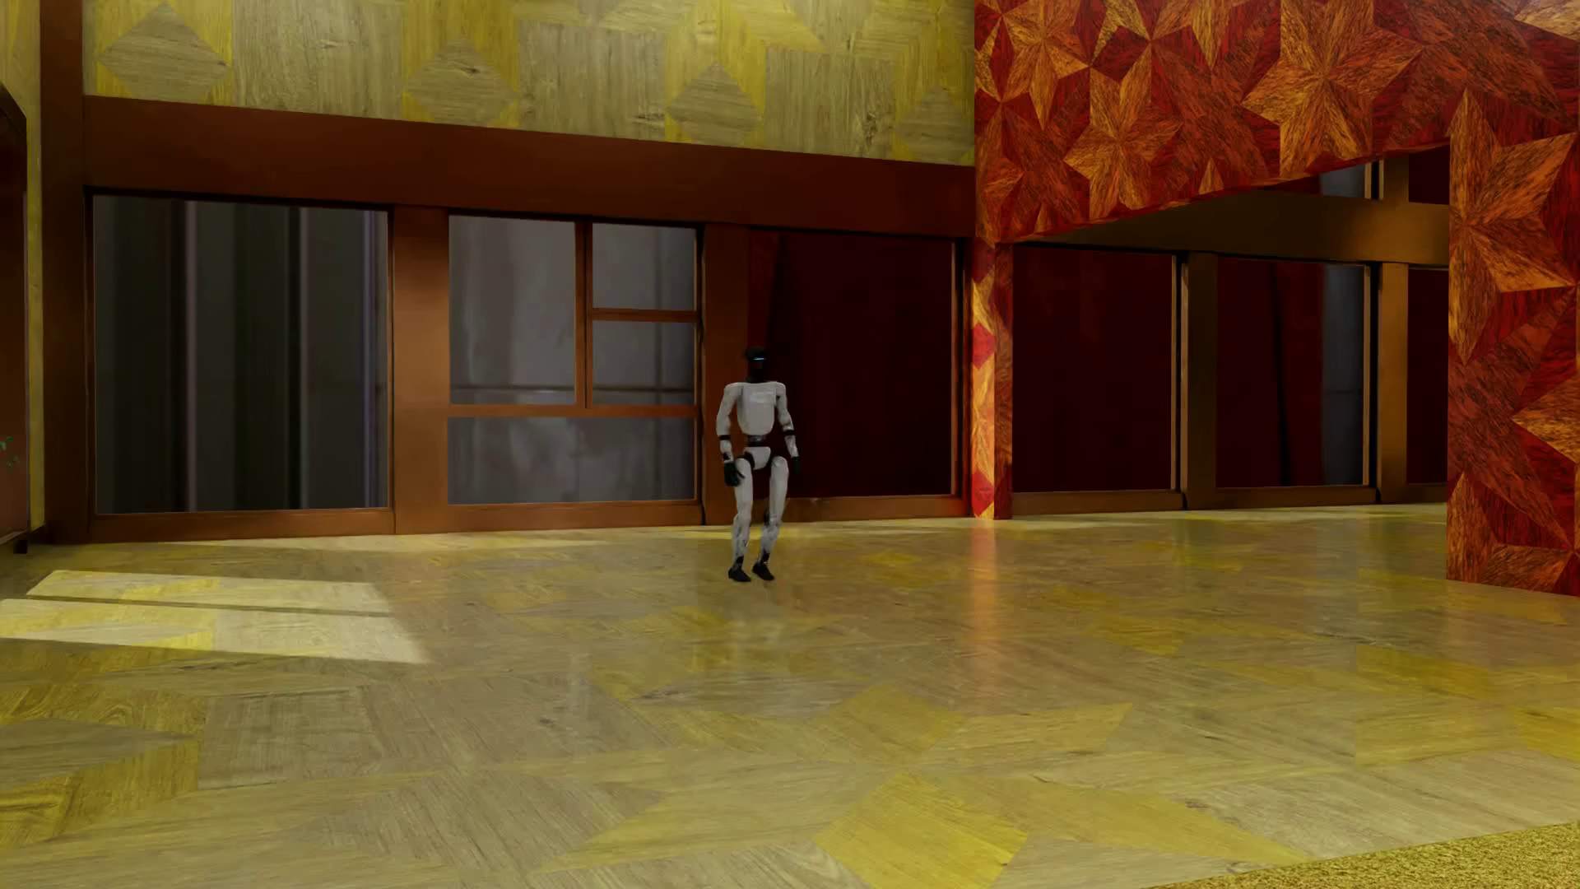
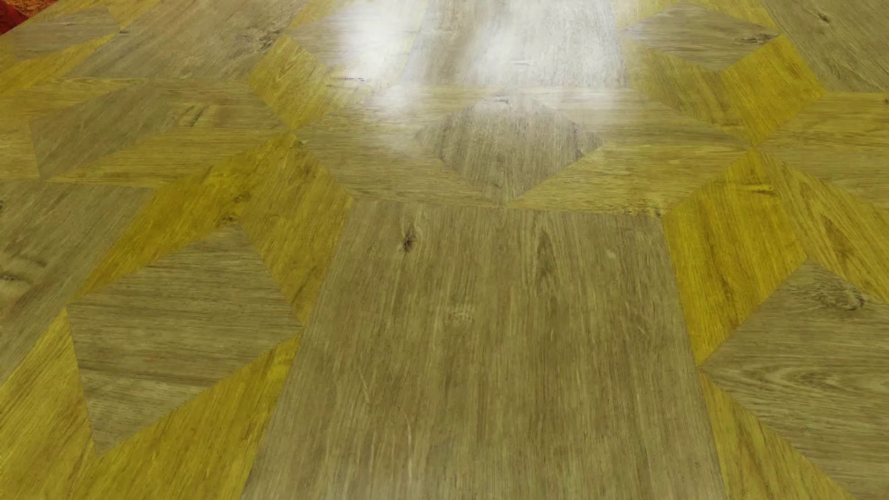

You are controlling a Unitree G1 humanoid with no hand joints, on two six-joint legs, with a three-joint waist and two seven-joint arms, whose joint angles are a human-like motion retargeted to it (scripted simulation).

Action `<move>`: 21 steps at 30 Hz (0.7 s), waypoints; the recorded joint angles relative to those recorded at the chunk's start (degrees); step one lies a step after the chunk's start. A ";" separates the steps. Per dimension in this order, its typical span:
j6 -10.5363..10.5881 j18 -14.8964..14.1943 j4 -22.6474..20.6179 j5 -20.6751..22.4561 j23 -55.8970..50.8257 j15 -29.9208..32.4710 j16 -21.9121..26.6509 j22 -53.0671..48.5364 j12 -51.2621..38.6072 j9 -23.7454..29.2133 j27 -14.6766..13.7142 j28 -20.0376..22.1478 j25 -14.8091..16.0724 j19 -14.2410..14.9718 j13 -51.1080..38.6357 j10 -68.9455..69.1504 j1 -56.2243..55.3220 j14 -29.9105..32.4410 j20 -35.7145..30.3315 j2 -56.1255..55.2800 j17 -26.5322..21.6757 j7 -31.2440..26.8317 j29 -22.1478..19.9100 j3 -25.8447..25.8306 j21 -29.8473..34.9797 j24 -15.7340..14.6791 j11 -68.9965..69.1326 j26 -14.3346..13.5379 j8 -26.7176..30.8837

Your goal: Go forward

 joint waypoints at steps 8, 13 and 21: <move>-0.13 0.00 0.69 1.71 3.18 0.19 1.10 -1.57 2.69 2.14 0.00 0.00 0.00 0.00 1.74 22.54 -12.52 7.36 2.91 1.06 -0.50 0.00 0.00 2.58 2.36 0.00 1.00 0.00 0.00; 0.18 0.00 2.16 1.48 1.94 -1.66 0.50 0.41 6.44 4.84 0.00 0.00 0.00 0.00 0.87 42.24 -30.26 7.33 3.57 4.15 -1.47 0.00 0.00 7.80 0.64 0.00 1.73 0.00 0.00; -0.84 0.00 3.38 -0.68 -5.44 -0.77 -1.39 9.46 11.59 4.75 0.00 0.00 0.00 0.00 -0.67 3.43 -30.09 9.70 -5.82 9.88 -1.91 0.00 0.00 8.37 -4.46 0.00 2.03 0.00 0.00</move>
